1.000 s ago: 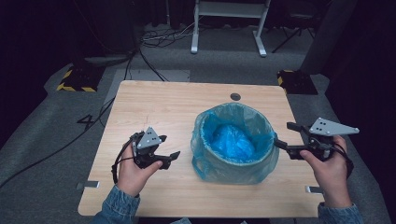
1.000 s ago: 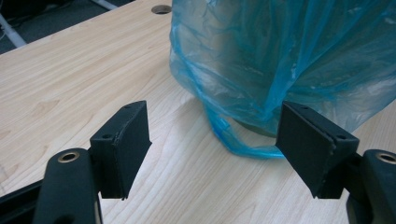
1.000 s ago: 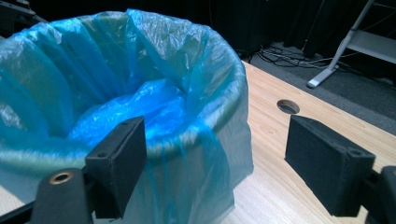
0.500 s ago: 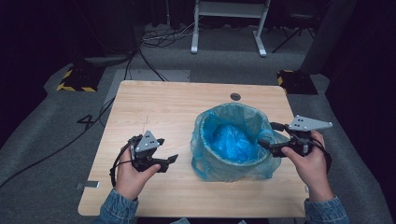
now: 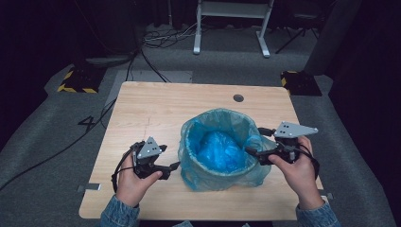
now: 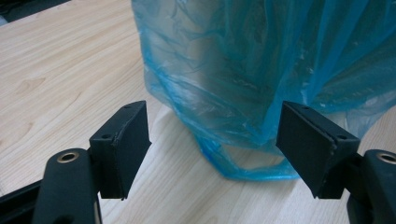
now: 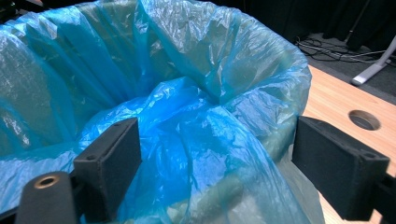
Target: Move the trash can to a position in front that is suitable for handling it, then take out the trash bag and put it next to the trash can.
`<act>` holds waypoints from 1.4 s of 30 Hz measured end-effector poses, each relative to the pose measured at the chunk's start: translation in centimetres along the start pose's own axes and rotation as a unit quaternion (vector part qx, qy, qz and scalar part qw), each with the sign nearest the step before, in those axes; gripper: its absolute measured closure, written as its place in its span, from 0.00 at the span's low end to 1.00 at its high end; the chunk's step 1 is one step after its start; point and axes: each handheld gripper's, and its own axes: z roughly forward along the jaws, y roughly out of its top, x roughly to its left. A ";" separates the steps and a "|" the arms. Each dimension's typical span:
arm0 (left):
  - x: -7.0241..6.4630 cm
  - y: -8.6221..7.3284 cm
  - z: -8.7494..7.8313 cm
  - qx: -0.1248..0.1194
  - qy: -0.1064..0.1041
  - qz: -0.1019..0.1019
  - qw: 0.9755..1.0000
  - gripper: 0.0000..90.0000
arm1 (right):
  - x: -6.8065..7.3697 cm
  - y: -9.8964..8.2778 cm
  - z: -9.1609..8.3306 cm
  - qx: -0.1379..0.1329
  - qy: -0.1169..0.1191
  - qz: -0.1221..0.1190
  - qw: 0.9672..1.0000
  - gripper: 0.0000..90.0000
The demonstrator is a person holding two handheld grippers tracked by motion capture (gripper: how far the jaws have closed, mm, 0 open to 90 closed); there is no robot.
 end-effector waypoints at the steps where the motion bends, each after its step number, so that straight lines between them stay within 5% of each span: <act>1: 0.0 -0.1 -0.1 0.000 0.001 0.001 1.000 0.28 | 0.3 0.1 0.2 0.000 0.003 -0.001 1.000 0.17; 10: -0.4 -1.5 -0.9 0.013 0.002 0.006 1.000 0.28 | 2.0 1.0 0.3 -0.014 0.018 -0.016 1.000 0.20; 19: -1.4 -1.9 -1.4 0.012 -0.007 0.015 1.000 0.27 | 2.2 0.5 -2.6 -0.024 0.025 -0.014 0.999 0.18; 27: -1.9 -1.7 -1.2 0.012 -0.015 0.021 1.000 0.26 | 2.2 -0.4 -4.7 -0.005 0.017 -0.030 0.999 0.17; 32: -2.1 -1.7 -1.2 0.015 -0.014 0.021 1.000 0.25 | 1.9 -1.5 -4.4 0.021 0.037 -0.047 0.998 0.17; 42: -2.0 -1.7 -0.9 0.013 -0.019 0.021 1.000 0.25 | 1.4 -2.8 -2.4 0.041 0.048 -0.035 0.997 0.19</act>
